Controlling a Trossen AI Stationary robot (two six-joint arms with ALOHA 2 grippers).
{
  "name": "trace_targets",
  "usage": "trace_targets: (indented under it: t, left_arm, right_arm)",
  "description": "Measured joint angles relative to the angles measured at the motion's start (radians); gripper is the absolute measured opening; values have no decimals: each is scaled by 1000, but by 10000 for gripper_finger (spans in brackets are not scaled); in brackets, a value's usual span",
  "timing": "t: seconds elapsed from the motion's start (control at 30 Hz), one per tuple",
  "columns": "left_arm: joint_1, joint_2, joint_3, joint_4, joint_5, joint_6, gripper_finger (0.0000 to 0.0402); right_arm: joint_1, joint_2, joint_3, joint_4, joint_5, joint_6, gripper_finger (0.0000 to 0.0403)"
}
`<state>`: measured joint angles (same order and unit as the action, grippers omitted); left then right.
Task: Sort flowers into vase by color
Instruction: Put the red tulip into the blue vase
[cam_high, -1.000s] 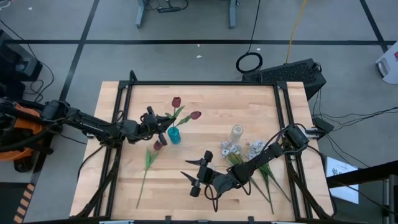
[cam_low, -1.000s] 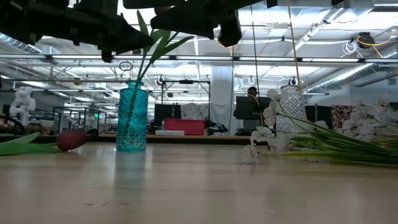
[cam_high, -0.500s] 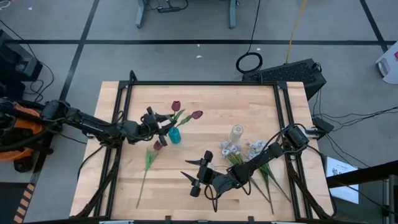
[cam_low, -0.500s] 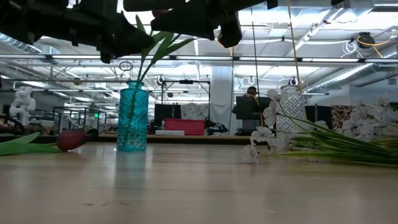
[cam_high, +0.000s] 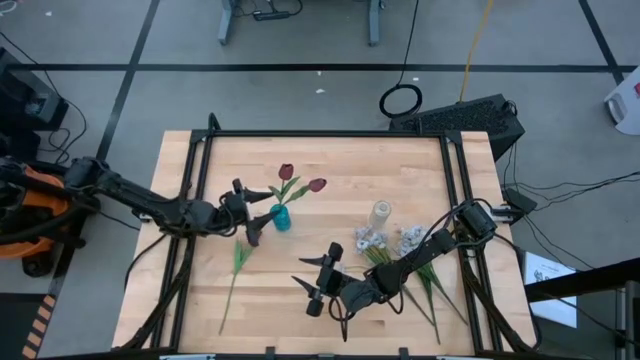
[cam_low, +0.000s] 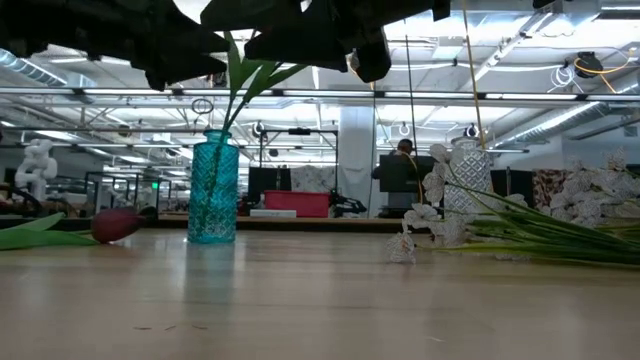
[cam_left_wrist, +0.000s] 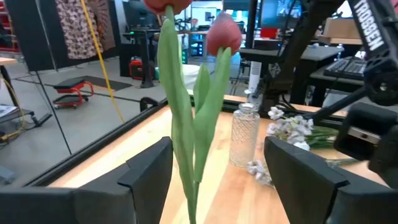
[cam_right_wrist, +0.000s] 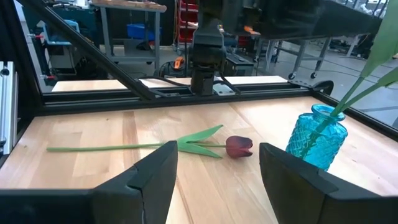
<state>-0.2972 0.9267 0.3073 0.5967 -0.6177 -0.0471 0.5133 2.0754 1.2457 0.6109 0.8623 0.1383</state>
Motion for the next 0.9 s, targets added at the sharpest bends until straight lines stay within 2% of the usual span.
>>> trace_targets:
  t: [0.23, 0.47, 0.9]
  left_arm:
    - [-66, -106, 0, -140, -7, -51, 258]
    - [-164, -146, 0, -255, -7, -119, 258]
    - [-344, -154, 7, -318, -7, -191, 258]
  right_arm:
    - [10, 0, 0, -19, 1, 0, 217]
    - [42, -27, 0, -86, -1, 7, 217]
    - [87, -185, 0, -580, -30, 183, 217]
